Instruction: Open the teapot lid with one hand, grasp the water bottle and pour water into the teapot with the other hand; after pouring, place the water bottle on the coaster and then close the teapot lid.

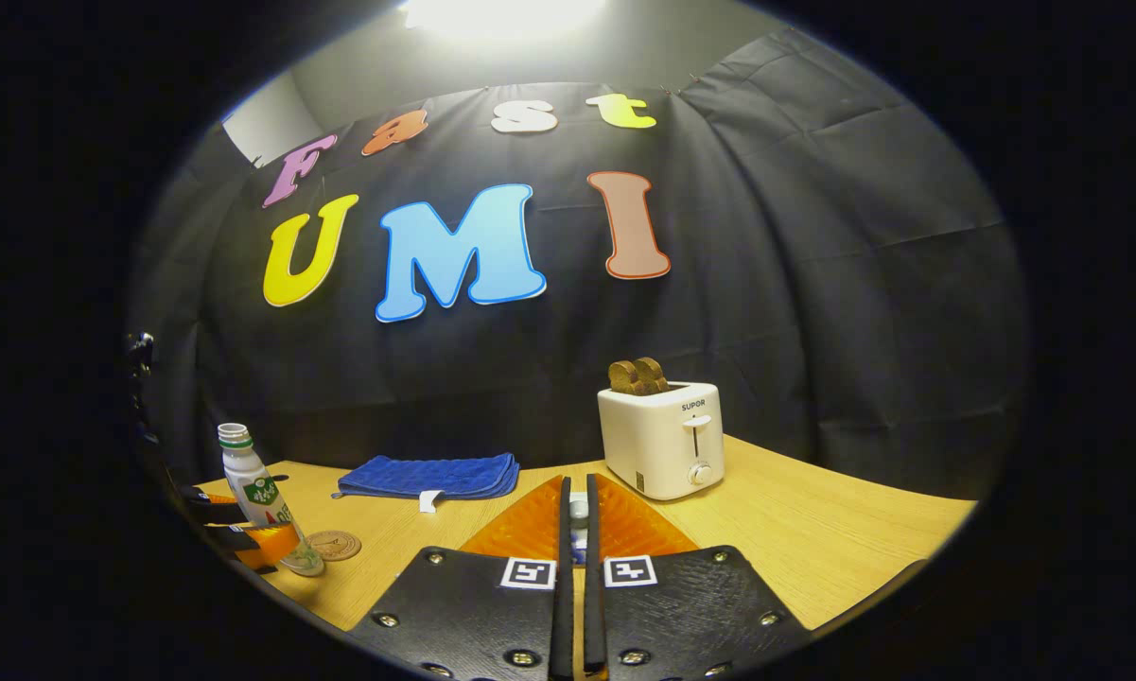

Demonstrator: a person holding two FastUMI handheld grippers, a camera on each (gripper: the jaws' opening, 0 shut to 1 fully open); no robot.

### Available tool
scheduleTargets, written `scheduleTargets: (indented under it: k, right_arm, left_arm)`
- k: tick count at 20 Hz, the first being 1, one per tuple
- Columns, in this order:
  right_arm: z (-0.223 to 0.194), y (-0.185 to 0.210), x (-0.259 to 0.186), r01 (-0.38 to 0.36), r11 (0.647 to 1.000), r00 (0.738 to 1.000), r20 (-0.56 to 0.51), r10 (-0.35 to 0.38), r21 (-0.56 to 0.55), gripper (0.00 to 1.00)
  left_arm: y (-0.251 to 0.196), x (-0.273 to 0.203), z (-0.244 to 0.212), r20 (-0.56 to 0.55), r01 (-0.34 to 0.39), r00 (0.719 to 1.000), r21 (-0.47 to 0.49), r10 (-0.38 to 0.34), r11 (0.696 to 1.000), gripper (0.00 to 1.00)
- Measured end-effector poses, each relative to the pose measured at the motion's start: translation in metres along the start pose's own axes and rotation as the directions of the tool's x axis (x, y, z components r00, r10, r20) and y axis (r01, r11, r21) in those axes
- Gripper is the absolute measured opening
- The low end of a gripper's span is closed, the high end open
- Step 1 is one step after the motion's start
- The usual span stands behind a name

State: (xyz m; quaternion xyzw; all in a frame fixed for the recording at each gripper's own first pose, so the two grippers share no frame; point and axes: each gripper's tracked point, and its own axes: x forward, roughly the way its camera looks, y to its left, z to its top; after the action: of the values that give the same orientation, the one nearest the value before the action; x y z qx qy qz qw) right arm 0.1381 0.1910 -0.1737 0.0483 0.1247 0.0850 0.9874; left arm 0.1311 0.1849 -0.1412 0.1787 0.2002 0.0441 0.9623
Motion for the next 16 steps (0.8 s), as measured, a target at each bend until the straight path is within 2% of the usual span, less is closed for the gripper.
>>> scheduleTargets:
  k: [3, 6, 8, 9, 10, 11, 14, 16]
  right_arm:
    - [0.0, -0.006, 0.001, 0.011, 0.999, 1.0, -0.012, -0.01, 0.034, 0.04]
    - [0.0, -0.017, 0.003, 0.037, 0.997, 0.999, -0.018, -0.036, 0.063, 0.04]
    - [0.0, -0.025, 0.002, 0.057, 0.995, 0.998, -0.02, -0.055, 0.079, 0.04]
    - [0.001, -0.029, 0.003, 0.068, 0.994, 0.998, -0.019, -0.067, 0.085, 0.04]
    - [0.003, -0.034, 0.003, 0.08, 0.993, 0.997, -0.018, -0.078, 0.091, 0.05]
    - [0.003, -0.038, 0.003, 0.091, 0.991, 0.996, -0.017, -0.09, 0.097, 0.05]
    - [0.005, -0.049, 0.003, 0.118, 0.985, 0.993, -0.021, -0.117, 0.123, 0.04]
    - [0.002, -0.056, 0.003, 0.136, 0.981, 0.991, -0.028, -0.133, 0.14, 0.04]
  left_arm:
    - [0.002, -0.002, 0.004, -0.009, -0.044, 0.999, 0.135, 0.045, 0.99, 0.84]
    - [-0.003, -0.001, 0.019, 0.011, -0.082, 0.997, 0.28, 0.082, 0.956, 0.84]
    - [-0.005, 0.0, 0.025, 0.024, -0.105, 0.994, 0.383, 0.104, 0.918, 0.84]
    - [-0.006, 0.0, 0.028, 0.031, -0.112, 0.994, 0.426, 0.11, 0.898, 0.81]
    - [-0.009, 0.0, 0.03, 0.035, -0.116, 0.993, 0.461, 0.112, 0.88, 0.81]
    - [-0.012, 0.001, 0.033, 0.039, -0.116, 0.993, 0.493, 0.111, 0.862, 0.85]
    - [-0.017, 0.001, 0.039, 0.055, -0.129, 0.991, 0.58, 0.12, 0.804, 0.85]
    - [-0.022, 0.002, 0.045, 0.074, -0.145, 0.989, 0.64, 0.127, 0.754, 0.85]
